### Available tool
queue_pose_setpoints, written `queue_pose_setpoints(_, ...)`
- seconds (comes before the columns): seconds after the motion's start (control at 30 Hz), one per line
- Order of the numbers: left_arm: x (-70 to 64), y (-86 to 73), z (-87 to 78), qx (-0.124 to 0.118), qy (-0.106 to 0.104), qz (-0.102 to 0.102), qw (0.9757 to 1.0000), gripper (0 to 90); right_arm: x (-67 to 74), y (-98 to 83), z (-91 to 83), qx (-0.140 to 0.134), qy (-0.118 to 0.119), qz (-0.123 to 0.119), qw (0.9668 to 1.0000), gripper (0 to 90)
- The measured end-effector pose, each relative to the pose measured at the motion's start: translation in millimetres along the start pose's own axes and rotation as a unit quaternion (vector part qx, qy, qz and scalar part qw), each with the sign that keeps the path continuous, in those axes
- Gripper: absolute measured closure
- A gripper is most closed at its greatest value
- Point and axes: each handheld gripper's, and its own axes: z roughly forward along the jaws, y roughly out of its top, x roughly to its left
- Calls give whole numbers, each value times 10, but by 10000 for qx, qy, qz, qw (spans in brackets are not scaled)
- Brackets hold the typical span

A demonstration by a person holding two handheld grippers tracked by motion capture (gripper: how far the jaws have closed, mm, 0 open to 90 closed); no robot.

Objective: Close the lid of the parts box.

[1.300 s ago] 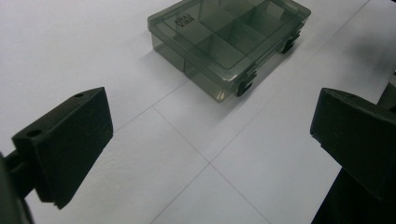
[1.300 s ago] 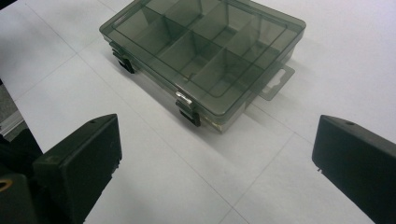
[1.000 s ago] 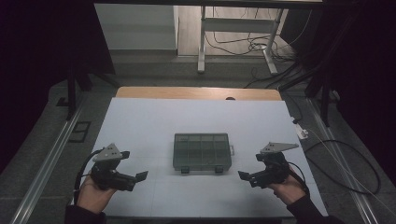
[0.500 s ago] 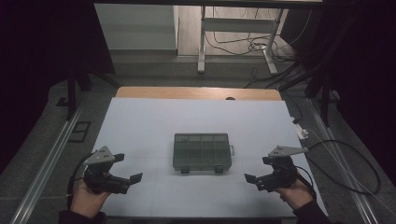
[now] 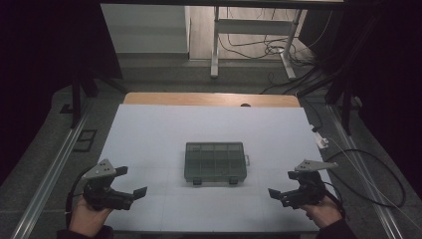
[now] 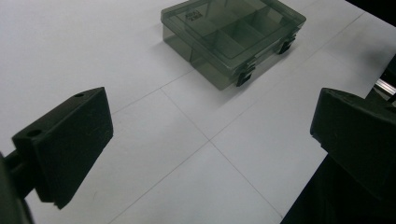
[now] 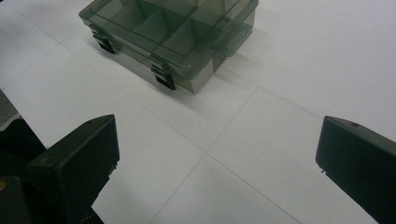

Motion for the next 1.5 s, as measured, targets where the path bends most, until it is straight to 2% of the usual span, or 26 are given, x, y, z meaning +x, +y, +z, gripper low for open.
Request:
queue_pose_setpoints(0.73,24,-111,-138,-126,83,-104,9998,0,-94,-223,-257,-103,-311,288,9990,0)
queue_pose_setpoints(1.07,30,-151,-183,-122,189,-135,9997,0,-103,-277,-375,-218,-427,392,9981,0)
queue_pose_setpoints(1.5,41,-189,-225,-31,312,-235,9992,0,-111,-330,-470,-181,-571,431,9973,0)
